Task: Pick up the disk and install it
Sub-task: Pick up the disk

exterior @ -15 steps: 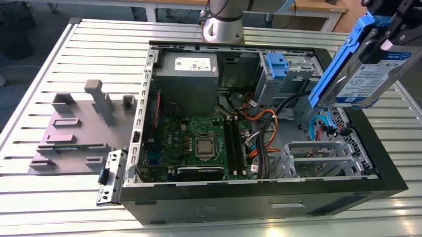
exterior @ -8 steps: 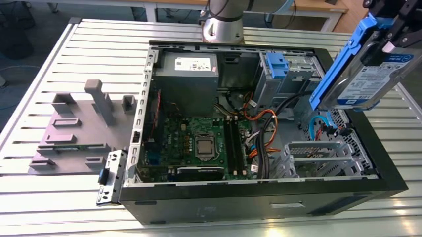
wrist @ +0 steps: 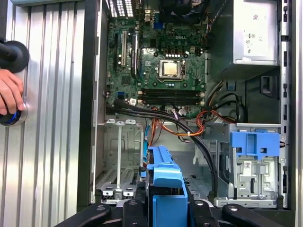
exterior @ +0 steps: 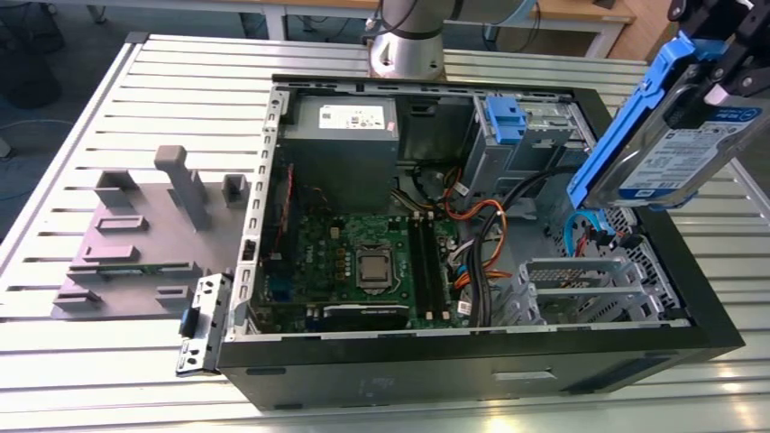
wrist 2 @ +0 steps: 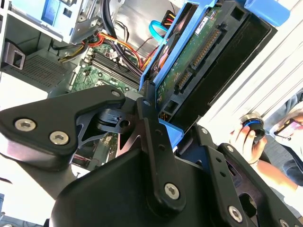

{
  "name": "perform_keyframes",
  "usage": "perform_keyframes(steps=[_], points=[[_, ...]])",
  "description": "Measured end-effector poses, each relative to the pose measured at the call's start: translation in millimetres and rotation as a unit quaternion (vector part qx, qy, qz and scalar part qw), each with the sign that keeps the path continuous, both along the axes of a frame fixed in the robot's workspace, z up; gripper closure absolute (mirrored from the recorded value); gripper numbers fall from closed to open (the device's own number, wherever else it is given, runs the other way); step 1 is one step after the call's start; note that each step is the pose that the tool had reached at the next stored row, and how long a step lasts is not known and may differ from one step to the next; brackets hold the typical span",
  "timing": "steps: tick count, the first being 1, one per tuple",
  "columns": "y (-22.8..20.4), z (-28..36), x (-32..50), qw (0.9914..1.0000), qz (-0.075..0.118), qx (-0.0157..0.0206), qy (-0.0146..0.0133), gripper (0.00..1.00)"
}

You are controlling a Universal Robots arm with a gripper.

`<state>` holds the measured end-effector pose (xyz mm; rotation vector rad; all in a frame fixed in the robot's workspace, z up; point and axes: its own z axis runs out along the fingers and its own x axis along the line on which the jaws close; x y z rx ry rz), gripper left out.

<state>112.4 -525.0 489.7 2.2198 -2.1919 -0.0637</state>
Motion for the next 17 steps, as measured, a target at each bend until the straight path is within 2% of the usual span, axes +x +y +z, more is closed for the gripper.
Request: perform_keyframes(steps=[4, 6, 17], points=[[-0.7, -0.1, 0.0, 1.00000, 0.000, 0.0001, 0.0000, 0.64], [-5.4, -0.1, 0.0, 1.00000, 0.000, 0.0000, 0.0000, 0.64], [-8.1, -0.2, 0.0, 1.00000, 0.000, 0.0000, 0.0000, 0.64]])
